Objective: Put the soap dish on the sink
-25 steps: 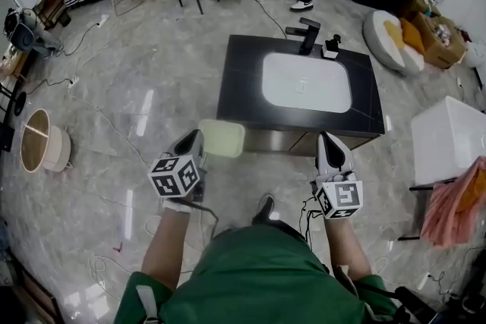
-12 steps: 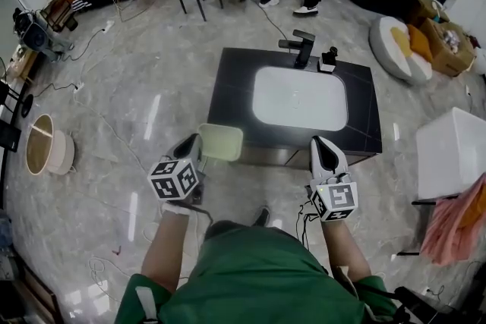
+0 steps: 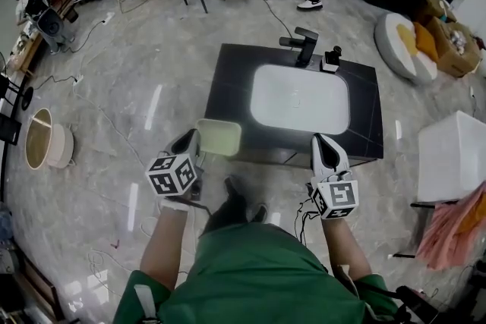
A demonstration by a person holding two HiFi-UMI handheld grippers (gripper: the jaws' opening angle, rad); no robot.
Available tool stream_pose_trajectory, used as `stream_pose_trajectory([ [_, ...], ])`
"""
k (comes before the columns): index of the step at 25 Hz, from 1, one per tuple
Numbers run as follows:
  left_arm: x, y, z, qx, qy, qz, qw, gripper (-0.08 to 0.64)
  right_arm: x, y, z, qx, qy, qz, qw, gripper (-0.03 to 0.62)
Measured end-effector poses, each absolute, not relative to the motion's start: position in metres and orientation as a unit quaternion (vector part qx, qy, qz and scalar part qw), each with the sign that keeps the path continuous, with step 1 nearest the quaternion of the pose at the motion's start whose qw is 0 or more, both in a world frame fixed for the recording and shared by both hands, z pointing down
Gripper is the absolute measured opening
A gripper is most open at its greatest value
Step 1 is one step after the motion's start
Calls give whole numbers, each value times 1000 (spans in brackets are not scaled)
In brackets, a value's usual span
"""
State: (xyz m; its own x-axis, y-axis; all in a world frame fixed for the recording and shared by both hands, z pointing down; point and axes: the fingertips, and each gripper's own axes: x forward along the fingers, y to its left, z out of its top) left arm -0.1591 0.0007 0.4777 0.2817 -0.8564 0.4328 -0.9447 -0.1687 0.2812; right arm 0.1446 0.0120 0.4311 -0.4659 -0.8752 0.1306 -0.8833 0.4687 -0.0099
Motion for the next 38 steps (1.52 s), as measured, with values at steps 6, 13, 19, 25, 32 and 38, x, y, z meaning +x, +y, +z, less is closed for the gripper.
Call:
stream_pose_trajectory([
  [6, -174, -46, 498, 751, -599, 94, 264, 18, 141, -31, 438, 521, -850, 38, 67, -2],
  [13, -191, -129, 512, 754, -589, 93, 277, 18, 129, -103, 445, 538, -838, 42, 77, -2],
  [19, -204, -200, 520, 761, -576, 101, 281, 18, 108, -165, 443, 547, -832, 44, 76, -2],
  [25, -214, -252, 535, 765, -563, 108, 293, 20, 89, -208, 449, 553, -827, 49, 84, -2],
  [32, -220, -305, 562, 769, -546, 117, 310, 20, 76, -240, 453, 566, -816, 48, 105, -2],
  [38, -208, -352, 592, 770, -537, 129, 319, 20, 79, -257, 462, 572, -809, 53, 127, -2],
])
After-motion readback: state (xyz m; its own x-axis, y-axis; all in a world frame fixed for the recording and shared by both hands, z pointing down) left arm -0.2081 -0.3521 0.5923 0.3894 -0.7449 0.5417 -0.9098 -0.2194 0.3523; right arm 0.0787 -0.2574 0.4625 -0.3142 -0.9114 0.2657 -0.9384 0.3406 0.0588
